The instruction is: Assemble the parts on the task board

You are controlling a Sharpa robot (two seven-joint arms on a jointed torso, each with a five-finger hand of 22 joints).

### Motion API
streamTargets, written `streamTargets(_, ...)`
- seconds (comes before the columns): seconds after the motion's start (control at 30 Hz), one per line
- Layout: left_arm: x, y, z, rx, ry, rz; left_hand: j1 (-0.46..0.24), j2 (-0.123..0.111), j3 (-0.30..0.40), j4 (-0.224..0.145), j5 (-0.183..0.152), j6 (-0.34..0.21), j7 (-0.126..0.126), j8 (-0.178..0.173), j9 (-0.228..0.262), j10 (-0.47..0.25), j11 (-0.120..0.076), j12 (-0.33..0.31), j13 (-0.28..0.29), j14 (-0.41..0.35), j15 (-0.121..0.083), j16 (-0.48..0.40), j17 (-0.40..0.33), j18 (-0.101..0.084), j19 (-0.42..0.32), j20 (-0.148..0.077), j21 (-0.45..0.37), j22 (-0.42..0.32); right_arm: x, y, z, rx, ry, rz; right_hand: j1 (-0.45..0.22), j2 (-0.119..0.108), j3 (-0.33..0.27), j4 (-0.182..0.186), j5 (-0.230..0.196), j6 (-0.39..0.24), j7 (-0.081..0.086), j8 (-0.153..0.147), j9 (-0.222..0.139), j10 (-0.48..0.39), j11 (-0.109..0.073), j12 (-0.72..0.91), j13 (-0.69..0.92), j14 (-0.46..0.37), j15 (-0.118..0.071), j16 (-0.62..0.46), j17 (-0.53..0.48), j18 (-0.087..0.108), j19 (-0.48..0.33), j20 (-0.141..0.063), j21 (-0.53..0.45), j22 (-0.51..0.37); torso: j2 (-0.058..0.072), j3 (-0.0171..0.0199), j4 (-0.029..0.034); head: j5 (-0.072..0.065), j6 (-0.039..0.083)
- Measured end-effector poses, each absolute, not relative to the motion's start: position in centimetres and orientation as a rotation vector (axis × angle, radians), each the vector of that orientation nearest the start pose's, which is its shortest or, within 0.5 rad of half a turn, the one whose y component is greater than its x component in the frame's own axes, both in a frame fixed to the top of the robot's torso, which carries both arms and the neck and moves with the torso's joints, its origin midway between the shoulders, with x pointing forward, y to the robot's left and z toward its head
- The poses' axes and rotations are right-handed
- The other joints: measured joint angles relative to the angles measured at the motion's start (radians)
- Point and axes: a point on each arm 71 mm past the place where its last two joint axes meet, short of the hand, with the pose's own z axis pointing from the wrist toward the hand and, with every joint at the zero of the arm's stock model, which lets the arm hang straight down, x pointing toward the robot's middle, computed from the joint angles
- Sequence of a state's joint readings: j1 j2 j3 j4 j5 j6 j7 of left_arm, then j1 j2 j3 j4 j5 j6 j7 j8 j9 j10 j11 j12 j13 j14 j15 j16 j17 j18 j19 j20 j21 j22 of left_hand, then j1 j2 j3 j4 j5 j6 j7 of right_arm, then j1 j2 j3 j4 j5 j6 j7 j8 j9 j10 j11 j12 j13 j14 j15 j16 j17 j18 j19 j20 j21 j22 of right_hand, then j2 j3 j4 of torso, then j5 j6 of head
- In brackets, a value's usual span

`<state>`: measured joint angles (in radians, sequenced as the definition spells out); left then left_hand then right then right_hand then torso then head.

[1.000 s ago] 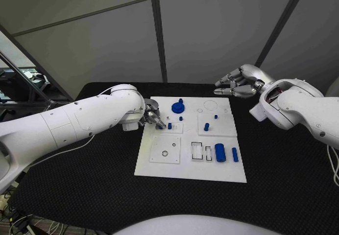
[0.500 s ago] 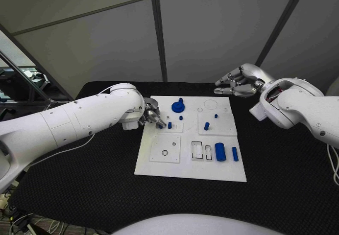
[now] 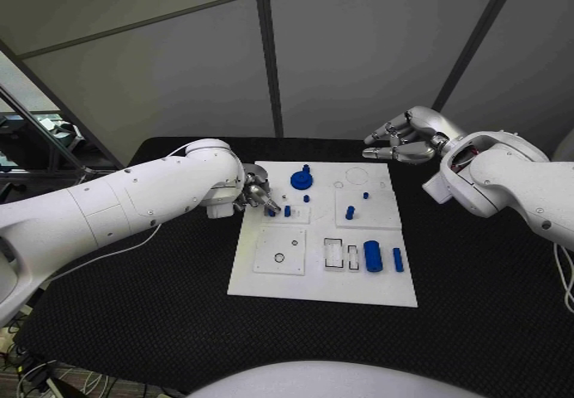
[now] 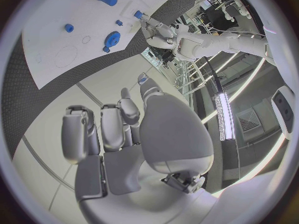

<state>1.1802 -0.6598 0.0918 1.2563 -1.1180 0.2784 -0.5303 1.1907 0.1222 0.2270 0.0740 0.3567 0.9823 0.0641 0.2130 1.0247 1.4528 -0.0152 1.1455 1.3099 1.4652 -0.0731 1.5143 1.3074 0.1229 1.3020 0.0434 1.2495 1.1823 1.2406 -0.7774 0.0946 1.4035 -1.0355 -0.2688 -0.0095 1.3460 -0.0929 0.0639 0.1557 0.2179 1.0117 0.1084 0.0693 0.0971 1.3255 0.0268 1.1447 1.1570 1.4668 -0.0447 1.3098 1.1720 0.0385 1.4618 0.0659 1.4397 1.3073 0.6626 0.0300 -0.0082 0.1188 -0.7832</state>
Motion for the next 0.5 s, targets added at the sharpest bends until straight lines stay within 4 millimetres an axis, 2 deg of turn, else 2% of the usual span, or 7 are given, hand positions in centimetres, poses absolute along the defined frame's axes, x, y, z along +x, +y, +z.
streamTargets(0.13, 52.98, 20.25, -21.48, -0.213, 2.349, -0.37, -0.007, 0.007, 0.007, -0.004, 0.037, -0.005, 0.005, -0.014, -0.011, -0.004, 0.004, 0.0, 0.0, 0.002, 0.002, 0.0, 0.0, 0.0, 0.0, 0.0, 0.0, 0.0, 52.91, -20.46, -12.57, 0.232, 1.612, 0.921, 0.0, 0.0, 0.0, 0.0, 0.0, 0.0, 0.0, 0.0, 0.0, 0.0, 0.0, 0.0, 0.0, 0.0, 0.0, 0.0, 0.0, 0.0, 0.0, 0.0, 0.0, 0.0, 0.0, 0.0, -0.0002, 0.0, -0.001)
streamTargets(0.23, 53.17, 20.51, -21.36, -0.22, 2.343, -0.362, -0.017, 0.017, 0.024, -0.013, 0.038, -0.005, 0.005, -0.019, -0.014, -0.005, 0.005, 0.0, 0.0, 0.0, 0.003, 0.0, 0.0, 0.0, 0.0, 0.0, 0.0, 0.0, 52.91, -20.46, -12.58, 0.232, 1.613, 0.921, 0.0, 0.0, 0.0, 0.0, 0.0, 0.0, 0.0, 0.0, 0.0, 0.0, 0.0, 0.0, 0.0, 0.0, 0.0, 0.0, 0.0, 0.0, 0.0, 0.0, 0.0, 0.0, 0.0, 0.0, -0.0002, 0.0, -0.001)
streamTargets(0.5, 53.29, 20.43, -21.36, -0.219, 2.34, -0.354, -0.017, 0.017, 0.027, -0.016, 0.046, 0.001, 0.001, -0.003, -0.006, -0.005, 0.005, 0.001, 0.0, 0.0, 0.004, 0.0, 0.0, 0.0, -0.004, 0.004, -0.004, 0.0, 52.9, -20.43, -12.59, 0.231, 1.615, 0.922, 0.0, 0.0, 0.0, 0.0, 0.0, 0.0, 0.0, 0.0, 0.0, 0.0, 0.0, 0.0, 0.0, 0.0, 0.0, 0.0, 0.0, 0.0, 0.0, 0.0, 0.0, 0.0, 0.0, -0.0001, -0.0002, 0.0, -0.003)
